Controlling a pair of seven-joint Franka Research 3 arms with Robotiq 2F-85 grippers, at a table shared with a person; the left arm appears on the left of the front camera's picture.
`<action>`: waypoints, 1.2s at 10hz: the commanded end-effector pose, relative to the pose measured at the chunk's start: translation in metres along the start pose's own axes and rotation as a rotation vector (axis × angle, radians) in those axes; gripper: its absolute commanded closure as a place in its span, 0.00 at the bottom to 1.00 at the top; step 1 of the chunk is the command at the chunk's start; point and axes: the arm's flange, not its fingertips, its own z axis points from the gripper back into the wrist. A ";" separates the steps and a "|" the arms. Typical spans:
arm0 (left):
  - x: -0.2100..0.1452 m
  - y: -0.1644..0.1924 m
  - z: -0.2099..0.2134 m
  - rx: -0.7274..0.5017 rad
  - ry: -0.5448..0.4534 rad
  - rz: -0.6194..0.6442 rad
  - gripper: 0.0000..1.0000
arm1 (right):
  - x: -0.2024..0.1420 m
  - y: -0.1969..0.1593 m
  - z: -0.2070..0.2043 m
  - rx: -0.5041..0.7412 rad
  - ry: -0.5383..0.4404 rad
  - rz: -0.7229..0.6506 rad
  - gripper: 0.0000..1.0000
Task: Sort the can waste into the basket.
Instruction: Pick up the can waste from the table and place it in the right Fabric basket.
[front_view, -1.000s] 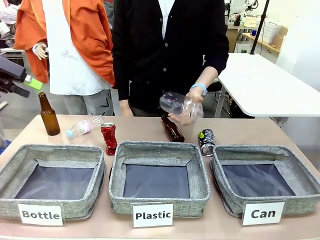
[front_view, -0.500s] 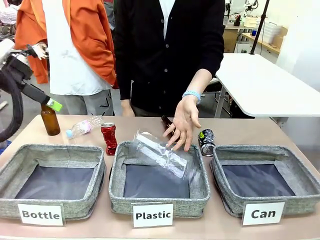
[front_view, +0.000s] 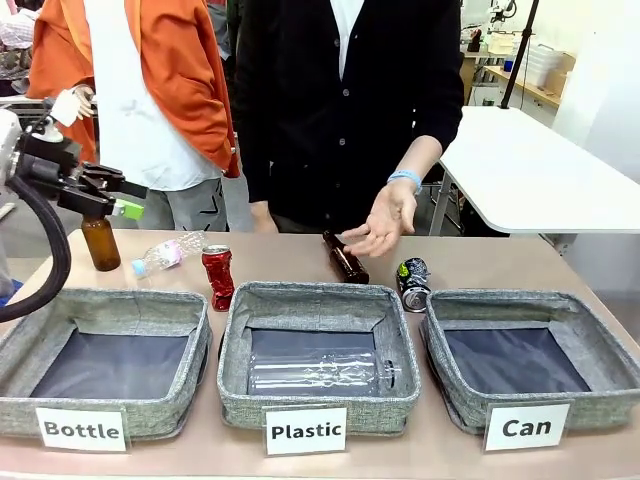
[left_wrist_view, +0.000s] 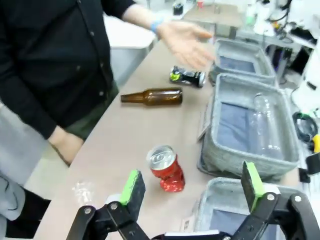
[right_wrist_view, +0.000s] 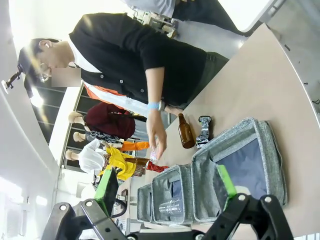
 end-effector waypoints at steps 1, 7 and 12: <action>0.005 -0.001 0.000 0.051 0.036 -0.016 0.00 | 0.003 0.000 -0.001 0.023 -0.013 0.026 0.00; -0.028 0.039 -0.049 -0.084 0.216 -0.102 0.00 | 0.003 0.000 -0.001 0.023 -0.013 0.026 0.00; -0.061 0.091 -0.101 -0.196 0.286 -0.101 0.00 | 0.003 0.000 -0.001 0.023 -0.013 0.026 0.00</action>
